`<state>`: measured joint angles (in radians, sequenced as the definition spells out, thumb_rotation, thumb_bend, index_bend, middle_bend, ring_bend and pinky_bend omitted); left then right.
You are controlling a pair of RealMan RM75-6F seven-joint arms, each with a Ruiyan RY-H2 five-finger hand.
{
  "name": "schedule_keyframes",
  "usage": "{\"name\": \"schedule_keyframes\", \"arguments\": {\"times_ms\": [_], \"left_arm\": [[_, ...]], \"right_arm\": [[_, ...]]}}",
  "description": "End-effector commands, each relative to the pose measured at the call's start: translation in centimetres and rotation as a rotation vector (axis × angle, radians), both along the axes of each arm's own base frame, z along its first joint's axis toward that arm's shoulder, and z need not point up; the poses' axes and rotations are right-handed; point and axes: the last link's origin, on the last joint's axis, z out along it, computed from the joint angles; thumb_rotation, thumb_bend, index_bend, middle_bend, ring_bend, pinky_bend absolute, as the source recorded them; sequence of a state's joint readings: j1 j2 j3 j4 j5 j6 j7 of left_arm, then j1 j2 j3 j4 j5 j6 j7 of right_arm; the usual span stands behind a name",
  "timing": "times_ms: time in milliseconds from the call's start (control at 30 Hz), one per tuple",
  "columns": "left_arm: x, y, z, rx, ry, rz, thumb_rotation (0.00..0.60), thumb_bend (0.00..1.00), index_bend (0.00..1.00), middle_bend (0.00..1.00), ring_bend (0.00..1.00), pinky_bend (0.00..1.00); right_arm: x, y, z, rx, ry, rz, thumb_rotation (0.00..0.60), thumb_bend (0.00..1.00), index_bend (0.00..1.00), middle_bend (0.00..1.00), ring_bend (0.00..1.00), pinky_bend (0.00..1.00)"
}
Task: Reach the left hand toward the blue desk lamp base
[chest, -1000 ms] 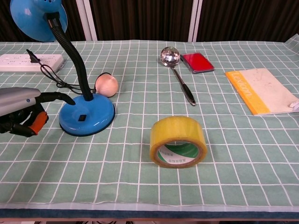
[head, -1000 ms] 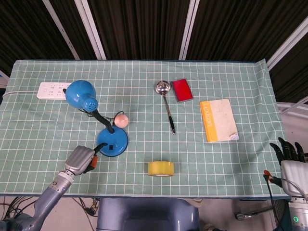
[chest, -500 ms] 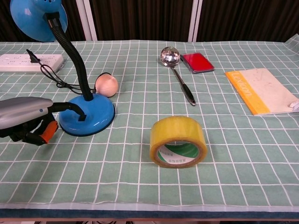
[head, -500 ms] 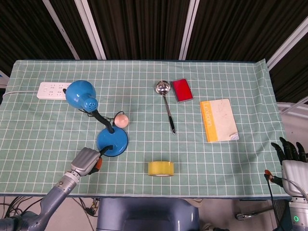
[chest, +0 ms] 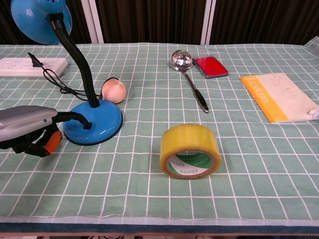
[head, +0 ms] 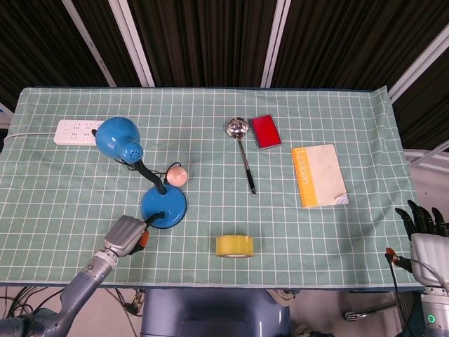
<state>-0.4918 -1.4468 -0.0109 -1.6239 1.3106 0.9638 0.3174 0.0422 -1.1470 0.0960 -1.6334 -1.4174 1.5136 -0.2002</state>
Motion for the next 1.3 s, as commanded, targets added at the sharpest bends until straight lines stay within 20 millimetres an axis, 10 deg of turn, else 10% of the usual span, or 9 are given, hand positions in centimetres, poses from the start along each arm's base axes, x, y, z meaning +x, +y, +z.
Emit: {"name": "schedule_keyframes", "arguments": {"times_ms": [33, 633, 1000, 1300], "left_arm": [[-0.1, 0.0, -0.1, -0.004, 0.004, 0.001, 0.6, 0.8, 0.17, 0.81, 0.7, 0.78], [0.1, 0.0, 0.2, 0.022, 0.025, -0.019, 0.6, 0.75, 0.24, 0.78, 0.69, 0.76], [3.1, 0.8, 7.3, 0.331, -0.126, -0.11, 0.6, 0.5, 0.21, 0.35, 0.29, 0.41], [-1.2, -4.7, 13.7, 0.419, -0.023, 0.059, 0.6, 0.38, 0.18, 0.19, 0.13, 0.25]], "right_arm": [[0.0, 0.0, 0.0, -0.001, -0.001, -0.002, 0.6, 0.24, 0.19, 0.1, 0.11, 0.0], [0.0, -0.1, -0.1, -0.001, -0.003, -0.002, 0.6, 0.24, 0.19, 0.1, 0.11, 0.0], [0.0, -0.1, 0.0, -0.001, -0.003, -0.015, 0.6, 0.24, 0.19, 0.1, 0.11, 0.0], [0.0, 0.0, -0.1, 0.005, 0.006, -0.015, 0.6, 0.24, 0.19, 0.1, 0.11, 0.0]]}}
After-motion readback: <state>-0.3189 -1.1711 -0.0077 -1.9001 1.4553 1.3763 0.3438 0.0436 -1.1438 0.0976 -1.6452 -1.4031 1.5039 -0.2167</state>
